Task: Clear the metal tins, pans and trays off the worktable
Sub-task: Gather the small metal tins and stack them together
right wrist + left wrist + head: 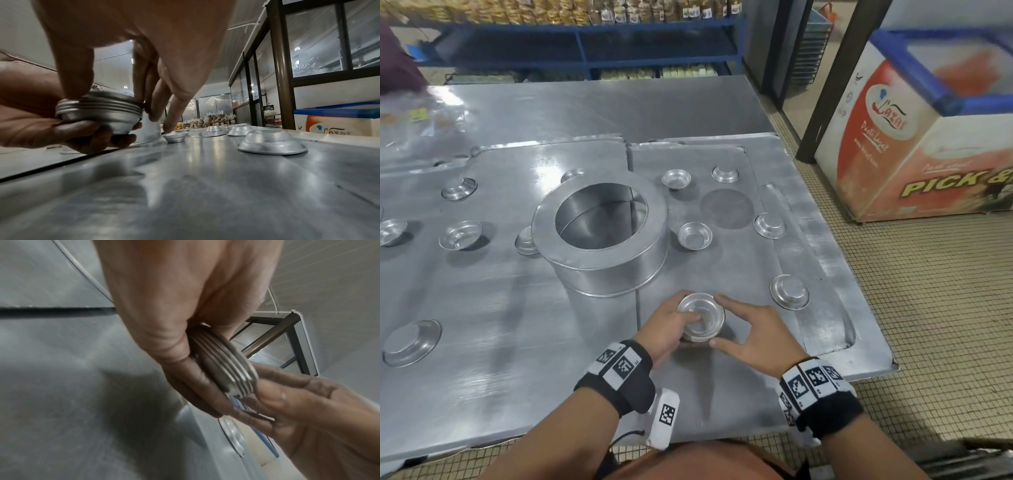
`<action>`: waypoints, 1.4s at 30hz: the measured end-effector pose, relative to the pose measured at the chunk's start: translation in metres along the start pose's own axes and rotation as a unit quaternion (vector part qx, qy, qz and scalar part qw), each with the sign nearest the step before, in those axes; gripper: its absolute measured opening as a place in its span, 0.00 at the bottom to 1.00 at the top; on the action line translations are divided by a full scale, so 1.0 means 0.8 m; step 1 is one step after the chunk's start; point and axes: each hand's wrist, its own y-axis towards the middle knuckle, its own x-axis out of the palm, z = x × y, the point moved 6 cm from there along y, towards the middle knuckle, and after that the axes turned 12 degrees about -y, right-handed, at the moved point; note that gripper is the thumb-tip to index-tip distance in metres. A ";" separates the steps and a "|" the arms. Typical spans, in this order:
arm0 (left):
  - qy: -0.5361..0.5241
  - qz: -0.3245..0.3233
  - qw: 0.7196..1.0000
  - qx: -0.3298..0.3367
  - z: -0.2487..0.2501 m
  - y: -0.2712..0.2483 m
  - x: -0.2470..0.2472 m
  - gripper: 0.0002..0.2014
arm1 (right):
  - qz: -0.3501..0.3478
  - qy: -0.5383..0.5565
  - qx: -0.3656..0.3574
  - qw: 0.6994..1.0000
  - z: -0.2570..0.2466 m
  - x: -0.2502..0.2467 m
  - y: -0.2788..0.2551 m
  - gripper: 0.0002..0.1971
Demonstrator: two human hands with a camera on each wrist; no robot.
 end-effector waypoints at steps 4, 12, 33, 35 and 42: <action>0.012 -0.002 1.000 -0.013 0.000 0.004 0.002 0.17 | -0.036 -0.067 0.019 0.997 0.029 -0.010 0.012 0.41; 0.003 0.018 1.000 -0.016 0.003 0.008 -0.004 0.18 | 0.065 -0.337 0.208 0.916 0.130 -0.061 0.032 0.34; -0.048 0.069 0.996 -0.012 0.009 -0.023 -0.047 0.12 | 0.117 -0.032 0.100 0.988 0.036 -0.026 0.050 0.37; -0.076 0.070 0.995 -0.013 0.011 -0.029 -0.054 0.09 | 0.104 -0.007 0.053 0.993 0.007 -0.012 0.054 0.35; -0.104 0.061 0.993 -0.010 0.027 -0.055 -0.085 0.21 | 0.048 0.071 -0.027 0.996 -0.076 0.037 0.058 0.35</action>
